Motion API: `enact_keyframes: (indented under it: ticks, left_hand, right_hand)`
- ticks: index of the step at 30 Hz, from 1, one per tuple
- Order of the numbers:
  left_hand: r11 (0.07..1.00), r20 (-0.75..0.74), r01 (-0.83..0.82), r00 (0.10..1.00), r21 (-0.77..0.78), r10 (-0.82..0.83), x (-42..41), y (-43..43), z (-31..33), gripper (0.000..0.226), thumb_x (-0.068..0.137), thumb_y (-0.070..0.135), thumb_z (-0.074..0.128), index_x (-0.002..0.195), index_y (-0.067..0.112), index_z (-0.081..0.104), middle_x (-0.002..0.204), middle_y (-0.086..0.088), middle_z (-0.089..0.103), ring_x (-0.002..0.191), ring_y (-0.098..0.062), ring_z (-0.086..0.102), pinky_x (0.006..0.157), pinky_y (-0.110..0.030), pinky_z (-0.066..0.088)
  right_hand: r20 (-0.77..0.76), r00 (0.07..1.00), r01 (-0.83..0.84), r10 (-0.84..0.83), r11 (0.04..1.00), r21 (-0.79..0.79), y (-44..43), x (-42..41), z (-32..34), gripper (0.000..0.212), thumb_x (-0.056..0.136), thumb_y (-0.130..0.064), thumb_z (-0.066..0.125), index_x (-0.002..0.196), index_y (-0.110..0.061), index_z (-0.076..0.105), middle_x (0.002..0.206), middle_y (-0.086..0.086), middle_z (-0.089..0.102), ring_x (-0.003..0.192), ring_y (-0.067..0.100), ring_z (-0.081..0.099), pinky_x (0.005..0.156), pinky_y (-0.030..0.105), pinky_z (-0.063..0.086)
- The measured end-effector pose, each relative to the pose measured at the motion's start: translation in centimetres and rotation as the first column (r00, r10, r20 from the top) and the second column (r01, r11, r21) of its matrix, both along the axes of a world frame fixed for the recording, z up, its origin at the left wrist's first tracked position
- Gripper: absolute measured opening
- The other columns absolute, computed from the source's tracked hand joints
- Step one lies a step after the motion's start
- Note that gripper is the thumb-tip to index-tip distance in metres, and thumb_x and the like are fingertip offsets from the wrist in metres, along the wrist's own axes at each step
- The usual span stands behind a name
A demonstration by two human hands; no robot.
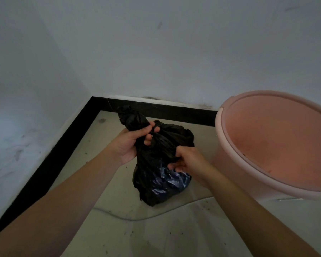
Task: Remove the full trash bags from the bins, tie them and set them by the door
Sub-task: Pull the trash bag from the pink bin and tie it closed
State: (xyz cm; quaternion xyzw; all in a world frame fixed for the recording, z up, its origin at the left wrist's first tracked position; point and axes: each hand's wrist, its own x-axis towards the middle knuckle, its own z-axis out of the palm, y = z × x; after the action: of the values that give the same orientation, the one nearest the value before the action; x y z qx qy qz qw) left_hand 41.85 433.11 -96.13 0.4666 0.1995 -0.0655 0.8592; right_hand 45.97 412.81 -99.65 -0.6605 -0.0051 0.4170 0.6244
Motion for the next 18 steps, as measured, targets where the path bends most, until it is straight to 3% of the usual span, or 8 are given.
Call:
enact_keyframes:
  ticks: [3,5,7,10,12,13,15,18]
  left_hand:
    - [0.999,0.011,0.033,0.999,-0.028,-0.033,-0.2,0.2,0.1,0.015,0.090,0.003,0.061,0.103,0.006,0.066,0.090,-0.009,0.065,0.065,-0.011,0.059,0.059,-0.021,0.053]
    - [0.998,0.018,0.067,0.998,0.012,-0.068,-0.2,0.5,0.6,0.013,0.089,0.004,0.062,0.098,0.007,0.070,0.088,-0.008,0.064,0.065,-0.011,0.061,0.060,-0.021,0.055]
    - [0.991,0.014,0.131,0.991,0.038,-0.131,-0.4,0.7,1.0,0.013,0.088,0.004,0.062,0.094,0.009,0.073,0.086,-0.007,0.065,0.065,-0.012,0.062,0.061,-0.021,0.056]
    - [0.961,0.011,0.262,0.965,0.092,-0.264,-0.7,0.0,1.3,0.011,0.089,0.005,0.065,0.097,0.010,0.072,0.085,-0.008,0.066,0.063,-0.013,0.063,0.063,-0.023,0.057]
    - [0.945,-0.009,0.291,0.956,0.149,-0.293,-0.7,-0.4,1.4,0.011,0.090,0.005,0.064,0.099,0.009,0.070,0.082,-0.008,0.066,0.061,-0.014,0.062,0.064,-0.024,0.057]
    - [0.944,-0.027,0.282,0.959,0.171,-0.281,-0.7,-0.4,1.5,0.012,0.090,0.005,0.063,0.100,0.008,0.069,0.082,-0.008,0.067,0.061,-0.015,0.062,0.065,-0.024,0.057]
    - [0.951,-0.087,0.242,0.970,0.192,-0.229,-0.7,-0.1,1.3,0.014,0.091,0.005,0.063,0.104,0.005,0.068,0.087,-0.012,0.070,0.065,-0.015,0.065,0.067,-0.025,0.059]
    - [0.953,-0.233,0.179,0.965,0.245,-0.122,-0.7,0.1,0.3,0.021,0.090,0.004,0.069,0.110,-0.003,0.068,0.097,-0.020,0.074,0.075,-0.020,0.071,0.077,-0.030,0.062]
  right_hand:
    - [0.143,0.990,0.027,-0.015,0.996,-0.082,-0.4,0.1,0.1,0.028,0.093,-0.020,0.046,0.109,-0.007,0.065,0.087,0.004,0.071,0.083,0.020,0.064,0.064,0.027,0.043]
    - [0.291,0.944,0.164,-0.153,0.986,-0.011,-0.5,0.5,0.3,0.029,0.087,-0.028,0.046,0.108,-0.023,0.066,0.104,-0.004,0.066,0.101,0.016,0.062,0.076,0.028,0.045]
    - [0.384,0.894,0.209,-0.233,0.972,0.102,-0.6,0.9,0.6,0.032,0.088,-0.021,0.049,0.117,-0.029,0.061,0.122,-0.006,0.059,0.116,0.015,0.056,0.087,0.027,0.046]
    - [0.621,0.784,0.018,0.017,0.999,-0.050,-0.3,2.1,0.2,0.060,0.088,-0.018,0.059,0.143,-0.036,0.043,0.141,-0.012,0.039,0.135,0.013,0.037,0.109,0.032,0.036]
    - [0.581,0.794,-0.140,0.178,0.984,-0.110,0.1,2.9,0.1,0.066,0.082,-0.026,0.060,0.145,-0.037,0.043,0.145,-0.010,0.044,0.138,0.013,0.039,0.113,0.037,0.035]
    - [0.547,0.809,-0.191,0.216,0.976,-0.102,0.2,3.1,0.0,0.055,0.083,-0.026,0.059,0.137,-0.035,0.053,0.137,-0.008,0.056,0.130,0.012,0.050,0.109,0.037,0.040]
    - [0.600,0.761,-0.152,0.245,0.968,-0.202,0.1,3.1,0.1,0.019,0.092,-0.023,0.054,0.099,-0.034,0.068,0.098,-0.012,0.068,0.096,0.008,0.062,0.087,0.034,0.048]
    - [0.712,0.663,-0.038,0.232,0.960,-0.278,-0.1,2.3,0.5,0.032,0.098,-0.021,0.046,0.067,-0.026,0.054,0.068,-0.009,0.057,0.068,0.010,0.054,0.067,0.037,0.043]
